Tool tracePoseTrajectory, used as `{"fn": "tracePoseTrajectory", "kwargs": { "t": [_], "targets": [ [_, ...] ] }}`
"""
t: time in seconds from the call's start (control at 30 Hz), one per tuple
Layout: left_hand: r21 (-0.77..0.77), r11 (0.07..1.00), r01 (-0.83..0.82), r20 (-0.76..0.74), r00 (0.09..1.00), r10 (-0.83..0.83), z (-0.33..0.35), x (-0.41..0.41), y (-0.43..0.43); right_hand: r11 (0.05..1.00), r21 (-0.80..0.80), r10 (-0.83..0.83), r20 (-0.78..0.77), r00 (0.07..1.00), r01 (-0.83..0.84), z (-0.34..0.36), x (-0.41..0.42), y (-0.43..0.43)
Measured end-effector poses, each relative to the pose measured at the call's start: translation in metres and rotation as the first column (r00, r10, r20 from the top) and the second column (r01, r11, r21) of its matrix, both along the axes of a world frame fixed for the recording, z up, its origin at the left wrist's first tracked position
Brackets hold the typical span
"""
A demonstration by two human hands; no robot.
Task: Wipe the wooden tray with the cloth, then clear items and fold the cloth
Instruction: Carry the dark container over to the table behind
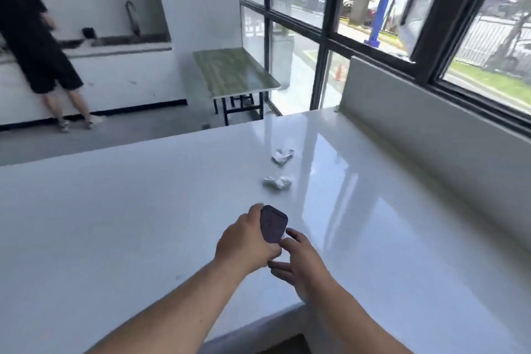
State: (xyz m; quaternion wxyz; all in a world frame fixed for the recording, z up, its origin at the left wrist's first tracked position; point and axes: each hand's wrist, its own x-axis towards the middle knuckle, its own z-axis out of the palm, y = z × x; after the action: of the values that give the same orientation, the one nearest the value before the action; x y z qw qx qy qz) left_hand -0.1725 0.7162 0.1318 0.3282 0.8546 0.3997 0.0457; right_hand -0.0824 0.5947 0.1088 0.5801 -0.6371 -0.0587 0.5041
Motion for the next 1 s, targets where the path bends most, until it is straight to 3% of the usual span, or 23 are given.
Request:
{"fn": "tracePoseTrajectory", "kwargs": {
  "t": [0.17,0.33,0.53,0.73,0.87,1.0],
  "targets": [
    [0.021,0.961,-0.276,-0.02,0.961,0.276,-0.003,-0.162,0.143,0.966,-0.024,0.259,-0.016,0.966,-0.259,0.005,-0.139,0.171],
    [0.013,0.87,-0.493,-0.045,0.869,0.493,-0.025,-0.285,0.229,0.896,-0.051,0.44,-0.024,0.898,-0.441,-0.017,-0.249,0.288],
    [-0.06,0.768,-0.638,-0.095,0.769,0.632,-0.087,-0.36,0.266,0.865,-0.133,0.478,-0.077,0.875,-0.484,-0.076,-0.32,0.344],
    [-0.116,0.782,-0.612,-0.225,0.783,0.579,-0.117,-0.369,0.266,0.806,-0.221,0.55,-0.061,0.833,-0.549,-0.099,-0.329,0.343],
    [0.12,0.886,-0.447,-0.178,0.869,0.462,-0.077,-0.324,0.272,0.807,-0.24,0.588,0.242,0.772,-0.539,-0.06,-0.278,0.334],
    [0.097,0.972,-0.215,-0.126,0.966,0.226,-0.021,-0.223,0.261,0.88,-0.314,0.474,0.594,0.65,-0.356,-0.013,-0.173,0.278]
  ]
}}
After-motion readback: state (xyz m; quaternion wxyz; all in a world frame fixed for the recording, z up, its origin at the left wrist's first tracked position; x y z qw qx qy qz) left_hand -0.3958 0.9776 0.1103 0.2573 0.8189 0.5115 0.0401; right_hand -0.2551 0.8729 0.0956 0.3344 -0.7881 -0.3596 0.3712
